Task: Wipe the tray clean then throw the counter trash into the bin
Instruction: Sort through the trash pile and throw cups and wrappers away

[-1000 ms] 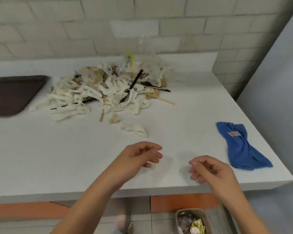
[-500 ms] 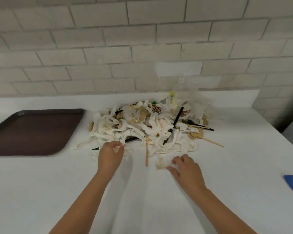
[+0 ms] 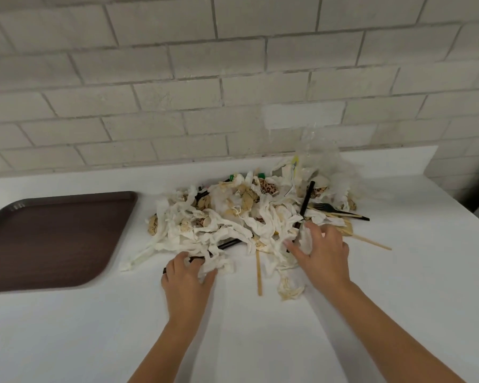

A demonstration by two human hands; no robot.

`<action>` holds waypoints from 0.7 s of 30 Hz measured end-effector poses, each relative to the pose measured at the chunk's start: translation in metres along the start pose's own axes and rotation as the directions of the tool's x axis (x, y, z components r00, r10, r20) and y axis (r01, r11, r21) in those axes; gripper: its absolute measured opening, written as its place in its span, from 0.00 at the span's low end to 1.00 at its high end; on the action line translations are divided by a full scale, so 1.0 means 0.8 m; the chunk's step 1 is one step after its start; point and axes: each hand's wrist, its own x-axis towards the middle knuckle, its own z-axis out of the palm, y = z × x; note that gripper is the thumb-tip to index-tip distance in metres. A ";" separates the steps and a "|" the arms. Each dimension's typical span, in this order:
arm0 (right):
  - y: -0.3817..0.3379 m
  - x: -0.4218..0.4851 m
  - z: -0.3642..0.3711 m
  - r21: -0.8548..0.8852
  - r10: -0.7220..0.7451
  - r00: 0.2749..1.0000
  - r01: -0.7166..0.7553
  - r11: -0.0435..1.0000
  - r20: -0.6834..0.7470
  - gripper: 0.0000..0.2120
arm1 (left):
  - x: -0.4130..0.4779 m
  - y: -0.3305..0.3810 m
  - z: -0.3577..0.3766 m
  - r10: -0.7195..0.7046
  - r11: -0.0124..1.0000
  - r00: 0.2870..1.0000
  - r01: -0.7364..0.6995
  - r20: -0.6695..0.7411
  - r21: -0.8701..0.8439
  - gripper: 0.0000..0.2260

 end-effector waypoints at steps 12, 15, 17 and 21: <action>0.015 -0.018 0.022 0.211 -0.061 0.998 0.058 0.976 0.005 0.16 | 0.032 0.015 -0.054 -0.207 0.742 0.978 0.149 -0.012 -0.654 0.18; 0.003 -0.018 0.004 0.335 -0.061 0.994 0.088 0.938 -0.089 0.18 | 0.058 0.012 -0.066 -0.258 0.645 0.966 0.151 -0.027 -0.749 0.19; -0.009 -0.014 -0.009 0.374 -0.070 0.987 0.121 0.919 -0.146 0.18 | 0.075 0.008 -0.072 -0.295 0.618 0.956 0.189 -0.002 -0.763 0.16; -0.034 -0.004 -0.030 0.441 -0.109 0.972 0.193 0.877 -0.208 0.14 | 0.110 -0.008 -0.060 -0.262 0.750 0.959 0.274 0.110 -0.603 0.12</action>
